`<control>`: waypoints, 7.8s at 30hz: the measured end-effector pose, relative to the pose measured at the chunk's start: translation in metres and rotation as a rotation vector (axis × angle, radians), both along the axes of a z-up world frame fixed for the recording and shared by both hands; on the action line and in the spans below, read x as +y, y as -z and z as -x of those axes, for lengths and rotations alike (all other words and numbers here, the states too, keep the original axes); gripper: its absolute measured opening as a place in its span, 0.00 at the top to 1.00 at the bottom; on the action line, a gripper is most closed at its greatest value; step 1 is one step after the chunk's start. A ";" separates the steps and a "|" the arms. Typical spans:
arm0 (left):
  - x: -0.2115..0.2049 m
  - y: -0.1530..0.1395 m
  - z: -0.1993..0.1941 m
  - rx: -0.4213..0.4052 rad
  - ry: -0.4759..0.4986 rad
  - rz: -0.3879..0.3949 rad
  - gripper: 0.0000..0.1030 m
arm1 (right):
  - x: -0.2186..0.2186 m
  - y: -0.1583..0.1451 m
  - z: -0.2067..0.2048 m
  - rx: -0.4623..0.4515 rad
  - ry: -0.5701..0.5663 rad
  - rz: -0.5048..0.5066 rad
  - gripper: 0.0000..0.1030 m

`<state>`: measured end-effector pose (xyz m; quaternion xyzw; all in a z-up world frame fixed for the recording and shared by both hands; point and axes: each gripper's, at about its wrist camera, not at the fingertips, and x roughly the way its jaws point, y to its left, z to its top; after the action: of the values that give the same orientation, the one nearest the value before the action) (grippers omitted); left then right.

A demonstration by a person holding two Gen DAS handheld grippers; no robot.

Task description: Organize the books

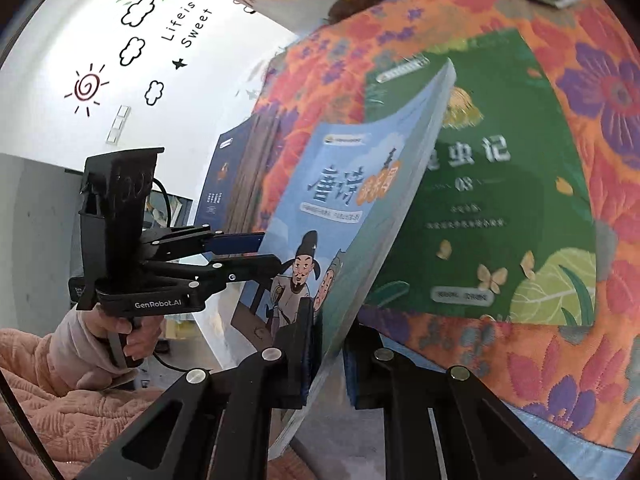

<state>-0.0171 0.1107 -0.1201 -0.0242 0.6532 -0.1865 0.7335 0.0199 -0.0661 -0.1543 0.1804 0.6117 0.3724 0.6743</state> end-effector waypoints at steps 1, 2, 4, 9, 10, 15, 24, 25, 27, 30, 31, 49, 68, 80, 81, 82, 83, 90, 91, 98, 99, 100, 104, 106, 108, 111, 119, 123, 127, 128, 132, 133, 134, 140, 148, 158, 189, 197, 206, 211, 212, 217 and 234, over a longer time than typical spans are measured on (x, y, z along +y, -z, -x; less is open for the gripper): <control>0.004 -0.004 0.001 0.001 0.004 0.053 0.64 | 0.003 -0.003 0.001 -0.007 -0.003 0.005 0.87; 0.006 -0.008 0.000 0.006 0.004 0.123 0.64 | 0.003 -0.005 0.002 -0.008 -0.008 -0.009 0.87; 0.001 -0.023 0.002 -0.024 0.016 0.172 0.64 | 0.018 -0.012 0.007 -0.042 -0.036 0.024 0.87; -0.002 -0.020 -0.003 0.002 0.047 0.105 0.61 | 0.029 -0.002 0.005 -0.010 -0.007 0.109 0.87; 0.005 -0.011 -0.007 0.043 0.014 0.101 0.58 | 0.027 0.004 0.005 0.009 0.011 0.136 0.87; 0.044 0.023 -0.013 0.121 -0.081 0.000 0.54 | 0.010 0.025 0.010 0.068 0.087 0.143 0.87; 0.038 0.056 -0.024 0.226 -0.050 0.228 0.36 | 0.002 0.054 0.000 0.177 0.151 0.095 0.80; 0.039 0.056 -0.024 0.221 -0.030 0.265 0.32 | -0.001 0.057 0.000 0.187 0.157 0.078 0.80; 0.041 0.057 -0.025 0.210 -0.025 0.315 0.33 | -0.002 0.059 -0.001 0.193 0.157 0.053 0.81; 0.046 0.054 -0.023 0.183 -0.031 0.319 0.53 | -0.005 0.063 -0.002 0.201 0.164 0.022 0.81; 0.043 0.053 -0.023 0.173 -0.027 0.288 0.55 | -0.005 0.064 -0.002 0.201 0.168 0.020 0.81; 0.024 -0.034 -0.014 -0.015 0.069 0.247 0.55 | 0.016 -0.024 0.025 -0.060 0.115 0.155 0.81; 0.079 -0.068 0.001 -0.152 0.064 0.171 0.54 | 0.081 -0.073 0.024 -0.193 0.061 0.185 0.81; 0.142 -0.075 0.005 -0.186 -0.005 0.185 0.54 | 0.142 -0.079 0.021 -0.222 0.020 0.179 0.81; 0.147 -0.076 0.005 -0.191 -0.012 0.184 0.54 | 0.147 -0.080 0.020 -0.227 0.015 0.180 0.81; 0.152 -0.077 0.005 -0.195 -0.020 0.183 0.54 | 0.153 -0.082 0.019 -0.234 0.010 0.180 0.81; 0.158 -0.077 0.005 -0.199 -0.026 0.184 0.54 | 0.158 -0.083 0.017 -0.238 0.005 0.180 0.81; 0.200 -0.079 0.006 -0.220 -0.092 0.181 0.54 | 0.201 -0.088 0.009 -0.271 -0.042 0.172 0.81; 0.206 -0.079 0.006 -0.222 -0.103 0.179 0.54 | 0.209 -0.088 0.008 -0.275 -0.053 0.175 0.82; 0.245 -0.069 0.002 -0.222 -0.179 0.171 0.54 | 0.249 -0.081 -0.003 -0.282 -0.093 0.167 0.81; 0.249 -0.068 0.001 -0.222 -0.185 0.166 0.54 | 0.256 -0.079 -0.005 -0.282 -0.097 0.170 0.81; 0.253 -0.065 0.000 -0.222 -0.196 0.162 0.54 | 0.261 -0.078 -0.006 -0.282 -0.099 0.172 0.81; 0.270 -0.053 -0.007 -0.208 -0.239 0.164 0.54 | 0.281 -0.065 -0.013 -0.274 -0.103 0.186 0.81; 0.277 -0.045 -0.010 -0.195 -0.255 0.159 0.54 | 0.290 -0.057 -0.015 -0.259 -0.099 0.189 0.81; 0.282 -0.037 -0.012 -0.181 -0.265 0.152 0.54 | 0.295 -0.048 -0.018 -0.240 -0.095 0.192 0.81; 0.287 -0.022 -0.015 -0.157 -0.289 0.156 0.54 | 0.301 -0.035 -0.020 -0.220 -0.076 0.212 0.82; 0.294 -0.007 -0.019 -0.126 -0.321 0.141 0.54 | 0.300 -0.011 -0.022 -0.130 -0.014 0.230 0.81; 0.300 -0.005 -0.017 -0.120 -0.343 0.125 0.54 | 0.299 -0.007 -0.023 -0.119 0.014 0.242 0.79; 0.302 -0.003 -0.019 -0.114 -0.360 0.128 0.54 | 0.295 -0.006 -0.022 -0.096 0.038 0.224 0.78; 0.301 -0.003 -0.020 -0.114 -0.360 0.124 0.54 | 0.295 -0.006 -0.023 -0.091 0.039 0.224 0.78; 0.301 -0.005 -0.019 -0.119 -0.379 0.114 0.52 | 0.295 -0.005 -0.022 -0.079 0.051 0.219 0.76; 0.302 -0.006 -0.020 -0.120 -0.389 0.105 0.52 | 0.294 -0.005 -0.022 -0.073 0.054 0.216 0.76; 0.303 -0.007 -0.020 -0.121 -0.395 0.100 0.52 | 0.293 -0.005 -0.022 -0.070 0.058 0.214 0.76; 0.310 -0.024 -0.013 -0.153 -0.437 0.058 0.52 | 0.291 -0.003 -0.019 -0.061 0.089 0.197 0.73; 0.296 -0.048 0.001 -0.170 -0.466 -0.018 0.52 | 0.248 -0.028 -0.009 -0.140 0.186 0.259 0.65; 0.182 -0.057 -0.012 -0.148 -0.352 0.031 0.48 | 0.116 -0.034 -0.005 -0.122 0.298 0.227 0.64; -0.010 0.042 -0.073 0.107 -0.275 0.340 0.48 | -0.114 0.064 -0.094 0.102 0.097 -0.068 0.64; -0.014 0.044 -0.089 0.159 -0.241 0.363 0.51 | -0.105 0.077 -0.113 0.131 0.079 -0.143 0.74; -0.031 0.039 -0.093 0.133 -0.224 0.232 0.63 | -0.099 0.074 -0.113 0.096 0.150 -0.092 0.90; -0.051 0.026 -0.087 0.043 -0.132 0.086 0.63 | -0.088 0.050 -0.107 0.036 0.147 -0.036 0.90; -0.054 0.023 -0.085 0.036 -0.120 0.070 0.63 | -0.086 0.044 -0.104 0.027 0.144 -0.051 0.90; -0.052 0.014 -0.081 0.058 -0.111 0.105 0.63 | -0.059 0.011 -0.081 -0.083 0.063 0.048 0.90; -0.024 -0.027 -0.064 0.010 -0.033 0.119 0.62 | -0.024 -0.034 -0.031 -0.132 0.148 0.039 0.90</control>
<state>0.0466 0.0872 -0.0927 -0.0795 0.6443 -0.2127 0.7303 0.0510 -0.0901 -0.1208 0.1869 0.5579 0.3206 0.7424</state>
